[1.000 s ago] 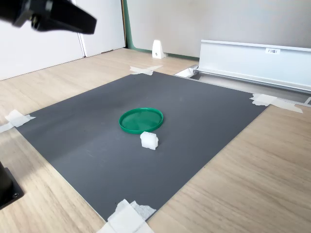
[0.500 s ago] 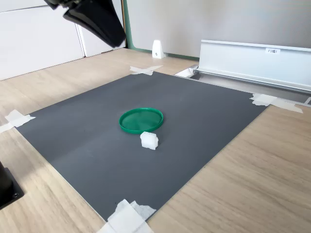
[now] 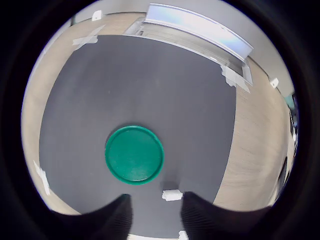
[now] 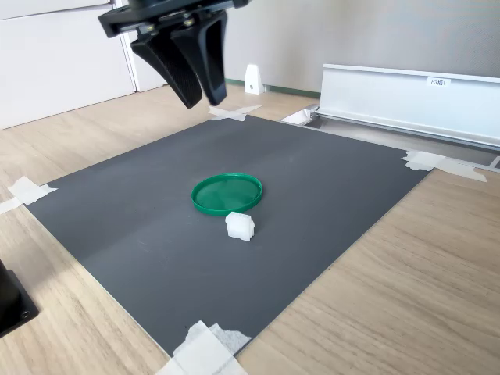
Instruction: Grasp a white terminal and put it on the green lid.
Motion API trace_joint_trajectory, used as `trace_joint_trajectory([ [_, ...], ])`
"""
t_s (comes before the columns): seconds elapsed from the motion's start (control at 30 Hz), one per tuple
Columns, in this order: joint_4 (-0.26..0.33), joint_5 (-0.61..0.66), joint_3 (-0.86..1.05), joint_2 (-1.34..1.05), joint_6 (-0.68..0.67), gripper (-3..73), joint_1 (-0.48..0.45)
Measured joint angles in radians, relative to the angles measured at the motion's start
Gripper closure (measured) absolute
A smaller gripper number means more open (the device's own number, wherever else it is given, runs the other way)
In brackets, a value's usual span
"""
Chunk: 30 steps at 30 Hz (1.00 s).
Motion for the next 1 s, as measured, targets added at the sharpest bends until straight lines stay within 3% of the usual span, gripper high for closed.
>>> trace_joint_trajectory([
  [0.13, 0.025, 0.003, -0.004, 0.016, -0.086, 9.9, -0.121],
  [0.33, 0.051, 0.074, -0.004, 0.041, -0.343, 7.7, -0.203],
  [1.0, 0.027, -0.128, 0.093, 0.089, -0.427, 7.7, -0.243],
])
